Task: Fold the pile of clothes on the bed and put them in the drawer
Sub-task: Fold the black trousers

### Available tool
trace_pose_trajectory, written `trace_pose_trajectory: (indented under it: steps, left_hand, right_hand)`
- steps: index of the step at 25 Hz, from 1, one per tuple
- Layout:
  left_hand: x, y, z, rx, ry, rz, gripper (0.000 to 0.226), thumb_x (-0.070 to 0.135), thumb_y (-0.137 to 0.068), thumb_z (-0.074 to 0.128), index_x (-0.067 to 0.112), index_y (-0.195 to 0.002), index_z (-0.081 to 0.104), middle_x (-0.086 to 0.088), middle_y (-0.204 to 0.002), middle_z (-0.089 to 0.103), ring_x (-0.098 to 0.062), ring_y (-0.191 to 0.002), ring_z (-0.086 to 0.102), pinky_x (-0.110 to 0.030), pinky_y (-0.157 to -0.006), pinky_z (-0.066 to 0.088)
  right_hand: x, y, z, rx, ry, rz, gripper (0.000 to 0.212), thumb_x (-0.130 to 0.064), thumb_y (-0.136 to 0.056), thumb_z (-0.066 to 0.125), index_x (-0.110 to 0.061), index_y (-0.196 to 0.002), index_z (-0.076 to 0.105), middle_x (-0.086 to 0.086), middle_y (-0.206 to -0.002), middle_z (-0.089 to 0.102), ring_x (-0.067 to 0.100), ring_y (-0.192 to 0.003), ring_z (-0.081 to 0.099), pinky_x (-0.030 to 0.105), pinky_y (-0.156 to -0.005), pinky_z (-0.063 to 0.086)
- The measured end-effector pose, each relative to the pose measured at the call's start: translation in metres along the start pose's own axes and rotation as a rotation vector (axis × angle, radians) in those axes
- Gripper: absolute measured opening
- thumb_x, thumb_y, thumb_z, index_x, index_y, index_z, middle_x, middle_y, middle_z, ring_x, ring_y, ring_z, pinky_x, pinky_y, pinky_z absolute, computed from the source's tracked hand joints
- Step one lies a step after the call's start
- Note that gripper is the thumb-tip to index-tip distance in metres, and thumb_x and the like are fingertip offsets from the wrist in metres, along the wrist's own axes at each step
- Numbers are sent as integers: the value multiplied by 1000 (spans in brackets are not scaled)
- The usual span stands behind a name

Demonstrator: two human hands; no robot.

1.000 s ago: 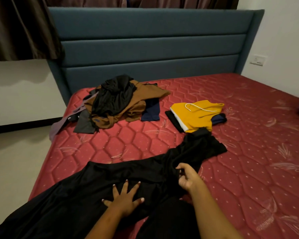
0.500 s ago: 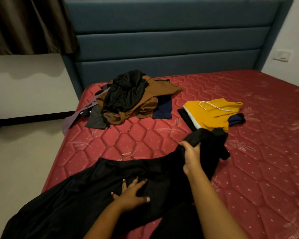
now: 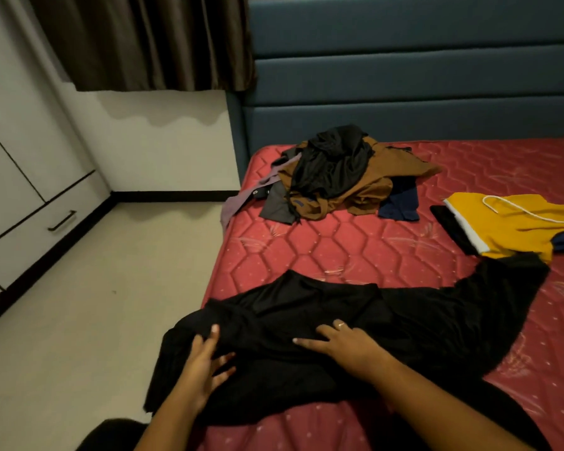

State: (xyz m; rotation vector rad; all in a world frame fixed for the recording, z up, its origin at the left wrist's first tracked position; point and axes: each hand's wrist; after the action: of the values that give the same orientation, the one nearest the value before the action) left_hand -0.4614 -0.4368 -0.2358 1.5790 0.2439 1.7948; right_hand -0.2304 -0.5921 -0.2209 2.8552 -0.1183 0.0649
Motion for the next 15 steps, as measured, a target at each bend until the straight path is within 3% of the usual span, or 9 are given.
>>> trace_pose_trajectory:
  steps: [2, 5, 8, 10, 12, 13, 15]
  left_hand:
    - [6, -4, 1, 56, -39, 65, 34, 27, -95, 58, 24, -126, 44, -9, -121, 58, -24, -89, 61, -35, -70, 51]
    - [16, -13, -7, 128, 3, 76, 47, 13, -91, 64, 28, -126, 38, -12, -107, 60, -23, -75, 60, -33, -66, 50]
    - [27, -20, -13, 96, -126, 93, 22, 6, -94, 54, 18, -113, 55, -11, -96, 62, -20, -69, 57, -30, -62, 47]
    - [42, -16, -13, 13, -130, 143, 26, 2, -94, 44, 19, -97, 62, -9, -94, 62, -18, -72, 57, -28, -62, 46]
    - [60, -8, -21, -12, -147, 215, 29, -1, -92, 43, 22, -99, 59, -5, -86, 60, -16, -70, 55, -27, -59, 44]
    - [66, -5, -31, -11, -258, 233, 29, -2, -91, 44, 21, -102, 56, -4, -81, 57, -15, -67, 53, -26, -56, 43]
    - [67, -1, -50, -74, -720, 171, 23, -5, -88, 47, 14, -98, 56, -6, -75, 55, -18, -60, 52, -23, -50, 41]
  right_hand:
    - [0, 5, 1, -92, -53, 47, 79, -4, -98, 31, -56, -144, -7, 3, -156, 20, 34, -135, 30, 44, -98, 43]
    - [-8, 8, 0, -134, -102, 93, 88, 1, -95, 31, -61, -137, -16, -2, -162, 5, 34, -142, 22, 47, -107, 36]
    - [-24, 3, 3, -130, -133, 169, 102, 9, -90, 34, -67, -126, -25, -4, -161, -14, 37, -146, 10, 54, -111, 28]
    - [-28, -1, 4, -121, -158, 263, 111, 15, -86, 37, -66, -129, -25, -4, -160, -18, 38, -146, 6, 60, -111, 23]
    - [-26, -4, 3, -153, -191, 348, 114, 15, -86, 41, -67, -129, -25, -4, -160, -17, 38, -147, 3, 65, -109, 18]
    - [-22, -4, 4, -168, -214, 382, 113, 13, -87, 42, -67, -129, -25, -3, -160, -16, 38, -147, 2, 67, -109, 16]
    - [-16, -1, 5, -240, -238, 419, 106, 8, -91, 43, -66, -133, -20, -2, -160, -16, 40, -146, -2, 69, -108, 12]
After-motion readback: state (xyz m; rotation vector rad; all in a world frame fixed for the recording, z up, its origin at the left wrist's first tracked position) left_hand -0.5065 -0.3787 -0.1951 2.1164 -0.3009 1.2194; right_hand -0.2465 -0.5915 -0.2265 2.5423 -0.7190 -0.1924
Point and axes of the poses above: each hand's wrist, its own y-axis away from the middle knuckle, its own z-axis out of the palm, x = y × z
